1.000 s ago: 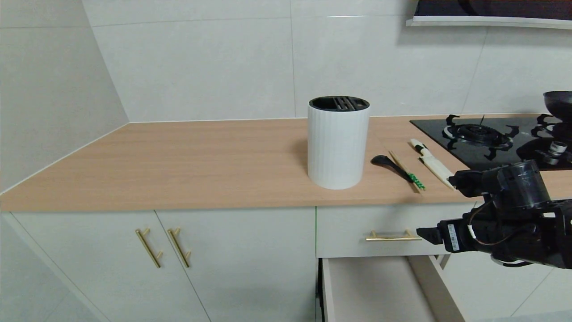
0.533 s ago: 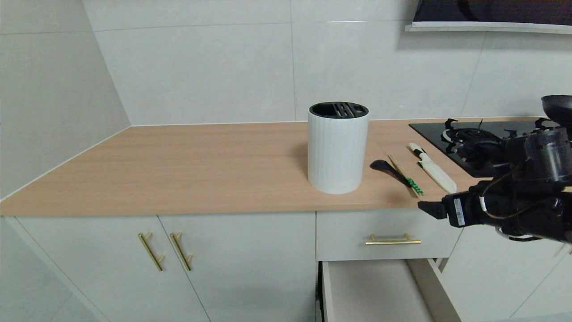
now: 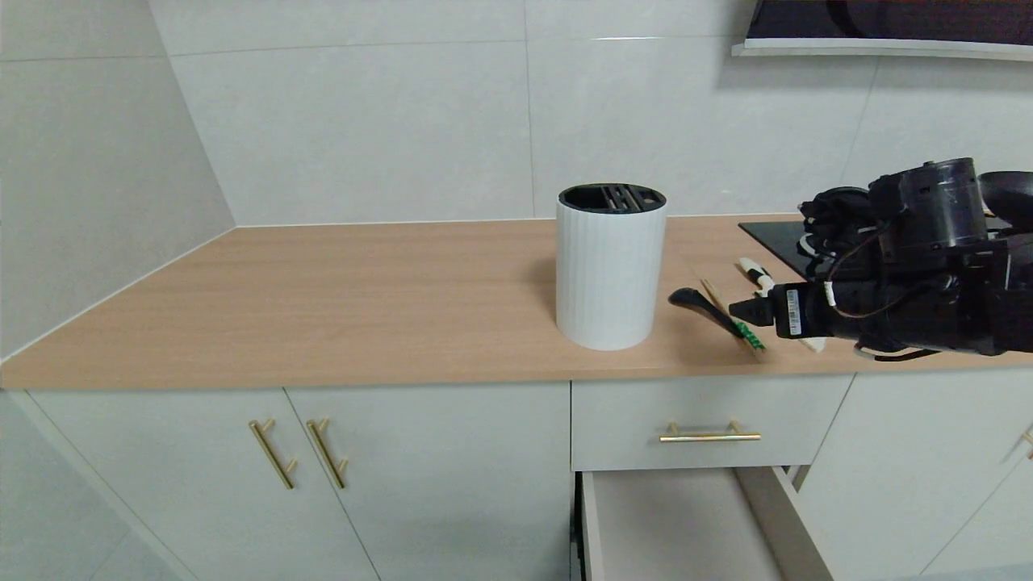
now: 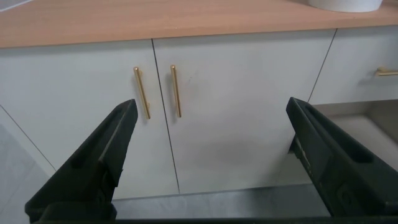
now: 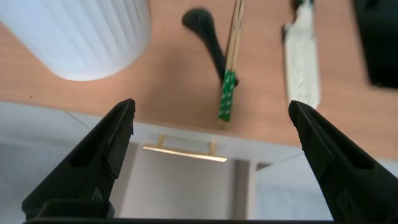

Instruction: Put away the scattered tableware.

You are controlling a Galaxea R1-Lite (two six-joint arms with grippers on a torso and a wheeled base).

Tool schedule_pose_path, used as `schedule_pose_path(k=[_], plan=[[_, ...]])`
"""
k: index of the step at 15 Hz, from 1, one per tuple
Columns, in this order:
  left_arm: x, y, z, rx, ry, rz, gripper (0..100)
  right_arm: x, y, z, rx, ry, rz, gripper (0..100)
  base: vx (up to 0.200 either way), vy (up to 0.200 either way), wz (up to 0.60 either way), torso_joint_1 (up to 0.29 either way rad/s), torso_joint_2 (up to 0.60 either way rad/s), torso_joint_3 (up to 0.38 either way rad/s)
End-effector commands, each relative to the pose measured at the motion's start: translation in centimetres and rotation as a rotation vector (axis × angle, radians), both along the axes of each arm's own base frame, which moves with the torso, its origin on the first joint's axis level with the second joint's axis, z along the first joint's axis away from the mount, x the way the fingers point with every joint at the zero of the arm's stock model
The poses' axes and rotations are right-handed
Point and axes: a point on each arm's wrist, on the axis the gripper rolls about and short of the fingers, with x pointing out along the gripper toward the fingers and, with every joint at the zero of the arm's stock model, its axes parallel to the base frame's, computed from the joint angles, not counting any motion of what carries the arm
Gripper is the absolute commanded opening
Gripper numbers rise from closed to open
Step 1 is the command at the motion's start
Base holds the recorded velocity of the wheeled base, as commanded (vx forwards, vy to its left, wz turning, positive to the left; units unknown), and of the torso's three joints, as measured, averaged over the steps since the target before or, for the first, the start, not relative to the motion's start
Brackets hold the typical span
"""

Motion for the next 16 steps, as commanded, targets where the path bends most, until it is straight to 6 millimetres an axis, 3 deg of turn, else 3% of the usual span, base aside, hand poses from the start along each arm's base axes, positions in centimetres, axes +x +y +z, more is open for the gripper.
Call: schedule_pose_path(k=[1, 7, 11, 16], plan=[[0.0, 0.0, 0.0, 0.0, -0.001, 0.0, 100, 1.2, 0.5, -0.4, 0.019, 0.07, -0.024, 100, 0.0, 0.0, 0.0, 0.0, 0.0, 0.0], [0.0, 0.0, 0.0, 0.0, 0.001, 0.0, 100, 4.3, 0.3, -4.0, -0.02, 0.139, -0.082, 100, 0.0, 0.0, 0.0, 0.0, 0.0, 0.0], [0.0, 0.0, 0.0, 0.0, 0.001, 0.0, 100, 5.6, -0.1, -5.3, -0.031, 0.163, -0.107, 100, 0.0, 0.0, 0.0, 0.0, 0.0, 0.0], [0.0, 0.0, 0.0, 0.0, 0.001, 0.0, 100, 5.9, -0.5, -5.5, -0.034, 0.166, -0.12, 100, 0.0, 0.0, 0.0, 0.0, 0.0, 0.0]])
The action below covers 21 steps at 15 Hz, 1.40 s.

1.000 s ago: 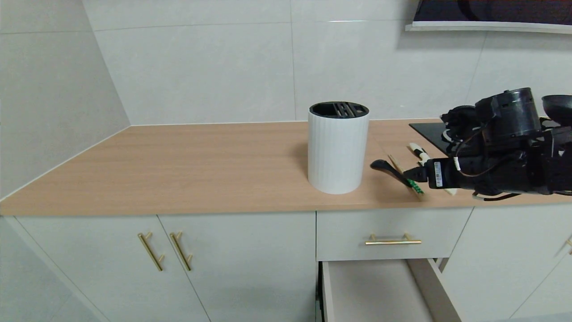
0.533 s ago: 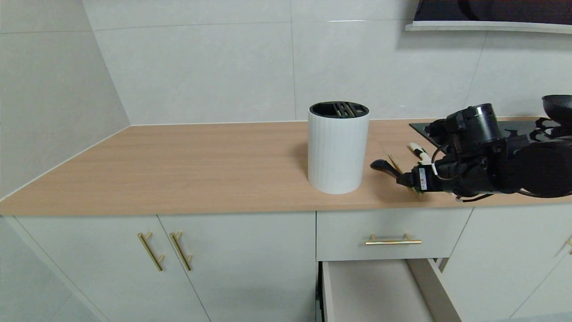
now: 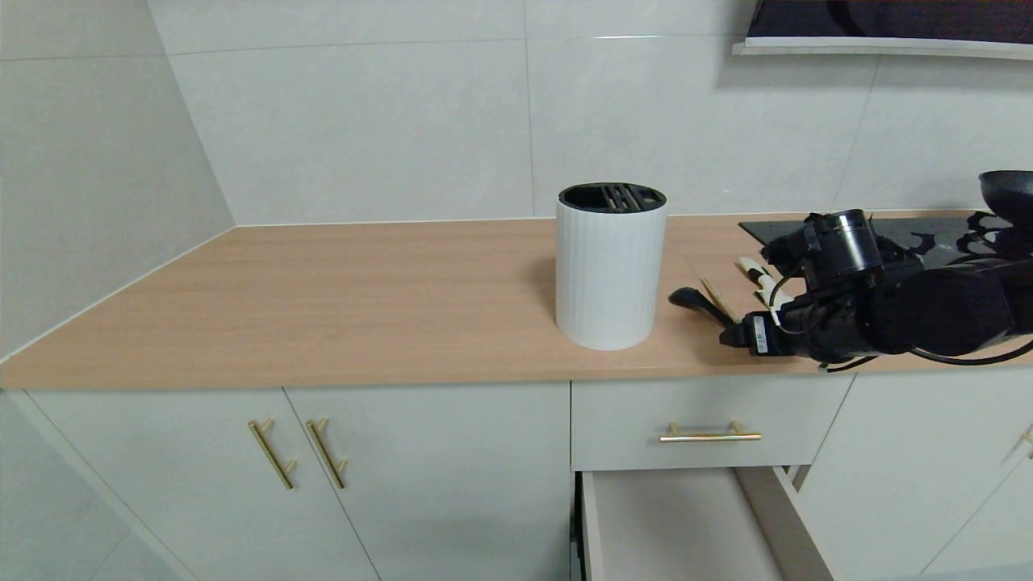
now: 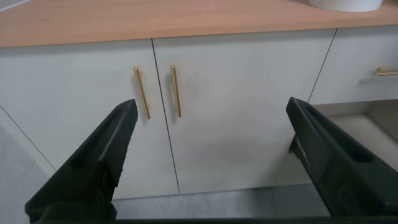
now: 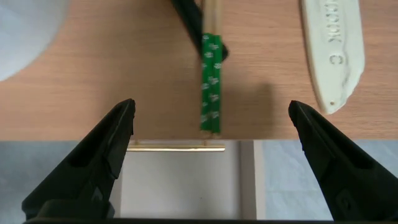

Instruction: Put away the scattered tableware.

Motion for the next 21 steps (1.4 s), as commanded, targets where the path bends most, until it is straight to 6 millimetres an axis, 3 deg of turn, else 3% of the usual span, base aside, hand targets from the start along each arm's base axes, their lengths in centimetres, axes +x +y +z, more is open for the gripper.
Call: schedule_pose_path(k=[1, 7, 8, 17, 21], plan=[[0.0, 0.0, 0.0, 0.0, -0.001, 0.0, 100, 0.1, 0.0, -0.3, -0.002, 0.007, 0.0, 100, 0.0, 0.0, 0.0, 0.0, 0.0, 0.0], [0.0, 0.0, 0.0, 0.0, -0.001, 0.0, 100, 0.4, 0.1, -0.8, -0.005, 0.022, -0.001, 100, 0.0, 0.0, 0.0, 0.0, 0.0, 0.0], [0.0, 0.0, 0.0, 0.0, 0.001, 0.0, 100, 0.4, 0.1, -0.9, -0.006, 0.023, -0.001, 0, 0.0, 0.0, 0.0, 0.0, 0.0, 0.0], [0.0, 0.0, 0.0, 0.0, 0.001, 0.0, 100, 0.3, 0.1, -0.6, -0.004, 0.017, -0.003, 0, 0.0, 0.0, 0.0, 0.0, 0.0, 0.0], [0.0, 0.0, 0.0, 0.0, 0.001, 0.0, 100, -1.9, -0.4, 2.0, 0.019, -0.043, 0.001, 0, 0.0, 0.0, 0.0, 0.0, 0.0, 0.0]])
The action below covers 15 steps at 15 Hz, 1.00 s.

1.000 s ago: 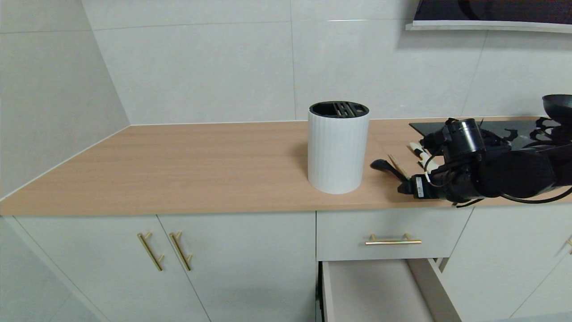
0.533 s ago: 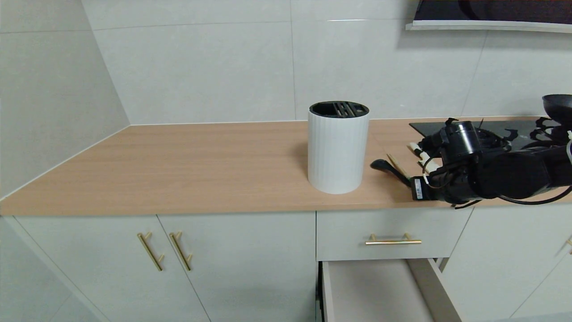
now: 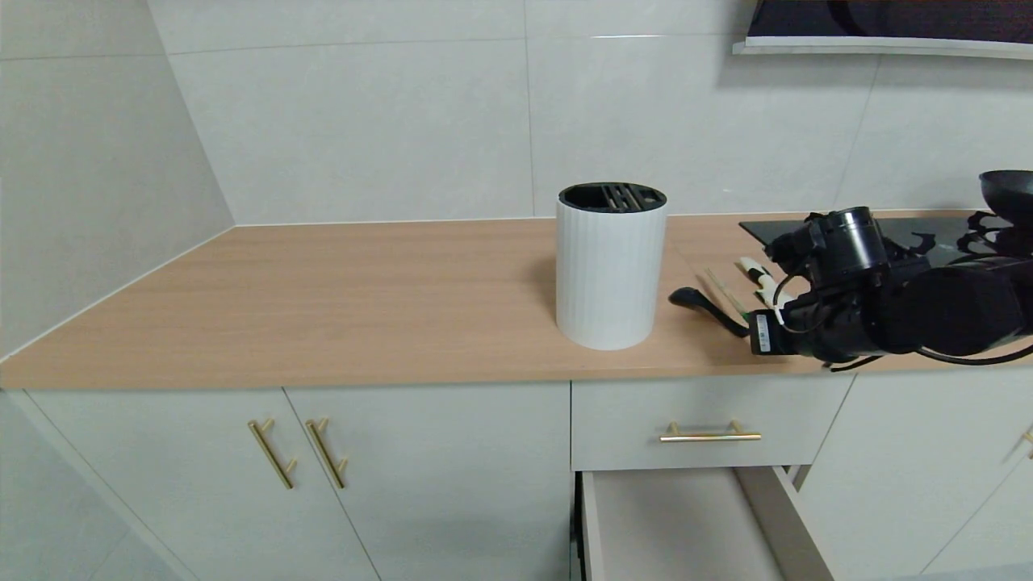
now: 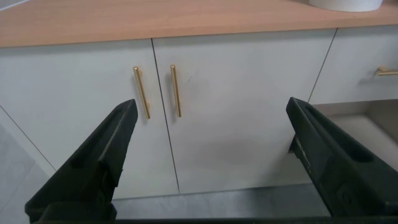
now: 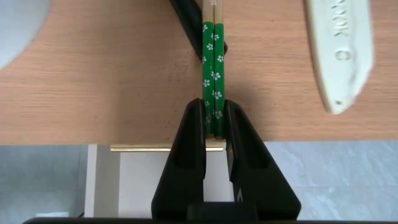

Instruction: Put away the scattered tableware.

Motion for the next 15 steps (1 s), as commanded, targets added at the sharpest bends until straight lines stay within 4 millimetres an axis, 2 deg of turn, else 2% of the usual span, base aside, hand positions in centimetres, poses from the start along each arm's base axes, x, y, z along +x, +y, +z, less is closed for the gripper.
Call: schedule_pose_path(k=[1, 4, 5, 7, 12, 15], plan=[[0.0, 0.0, 0.0, 0.0, -0.001, 0.0, 100, -2.7, -0.6, 2.2, 0.017, -0.047, 0.005, 0, 0.0, 0.0, 0.0, 0.0, 0.0, 0.0], [0.0, 0.0, 0.0, 0.0, 0.001, 0.0, 100, -8.1, -1.8, 4.2, 0.034, -0.097, 0.028, 0, 0.0, 0.0, 0.0, 0.0, 0.0, 0.0], [0.0, 0.0, 0.0, 0.0, 0.001, 0.0, 100, -8.9, -2.0, 4.4, 0.036, -0.104, 0.031, 0, 0.0, 0.0, 0.0, 0.0, 0.0, 0.0], [0.0, 0.0, 0.0, 0.0, 0.001, 0.0, 100, -11.9, -2.9, 4.7, 0.036, -0.08, 0.043, 0, 0.0, 0.0, 0.0, 0.0, 0.0, 0.0], [0.0, 0.0, 0.0, 0.0, 0.001, 0.0, 100, -15.5, -3.8, 4.0, -0.006, -0.058, 0.217, 0, 0.0, 0.0, 0.0, 0.0, 0.0, 0.0], [0.0, 0.0, 0.0, 0.0, -0.001, 0.0, 100, -18.8, -2.9, 4.7, 0.035, -0.109, 0.418, 0, 0.0, 0.0, 0.0, 0.0, 0.0, 0.0]])
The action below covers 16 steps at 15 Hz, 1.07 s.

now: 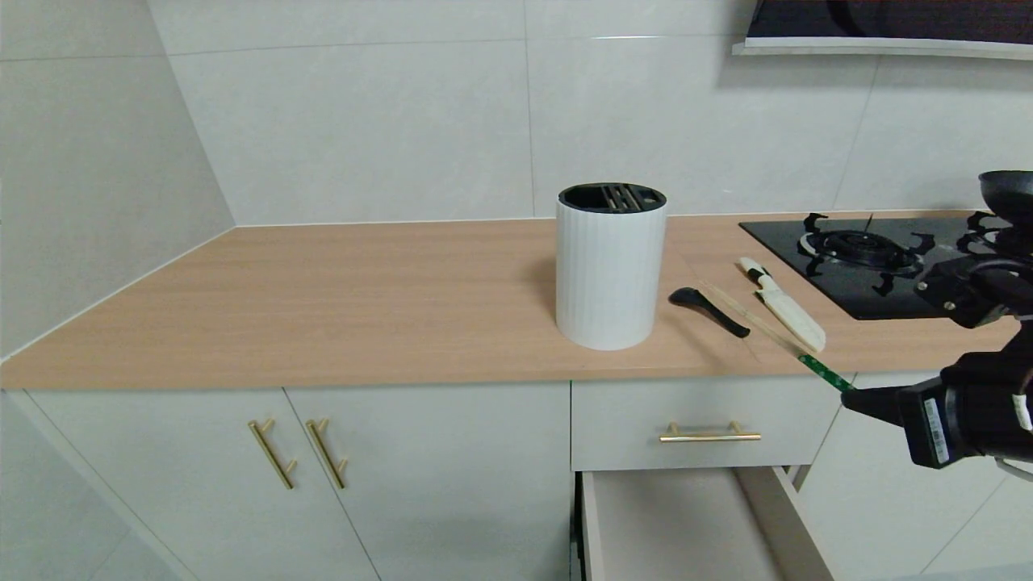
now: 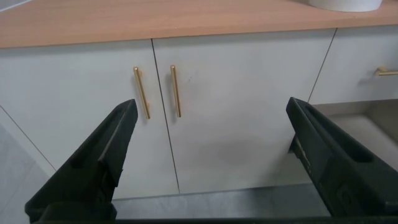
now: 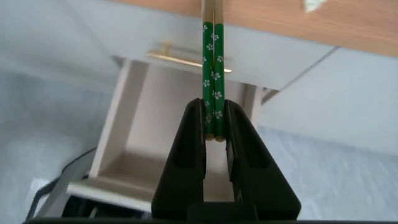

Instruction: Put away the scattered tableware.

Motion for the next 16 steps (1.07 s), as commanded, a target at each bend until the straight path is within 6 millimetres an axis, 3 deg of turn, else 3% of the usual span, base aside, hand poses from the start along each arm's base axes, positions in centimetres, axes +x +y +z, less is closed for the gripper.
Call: schedule_pose_path(k=[1, 5, 16], plan=[[0.0, 0.0, 0.0, 0.0, 0.001, 0.0, 100, -3.2, 0.5, 0.7, 0.021, -0.039, 0.125, 0, 0.0, 0.0, 0.0, 0.0, 0.0, 0.0], [0.0, 0.0, 0.0, 0.0, 0.001, 0.0, 100, -4.4, 1.0, 0.1, -0.01, 0.023, 0.24, 0, 0.0, 0.0, 0.0, 0.0, 0.0, 0.0], [0.0, 0.0, 0.0, 0.0, 0.001, 0.0, 100, -4.0, 1.3, -1.7, -0.066, 0.088, 0.293, 0, 0.0, 0.0, 0.0, 0.0, 0.0, 0.0]])
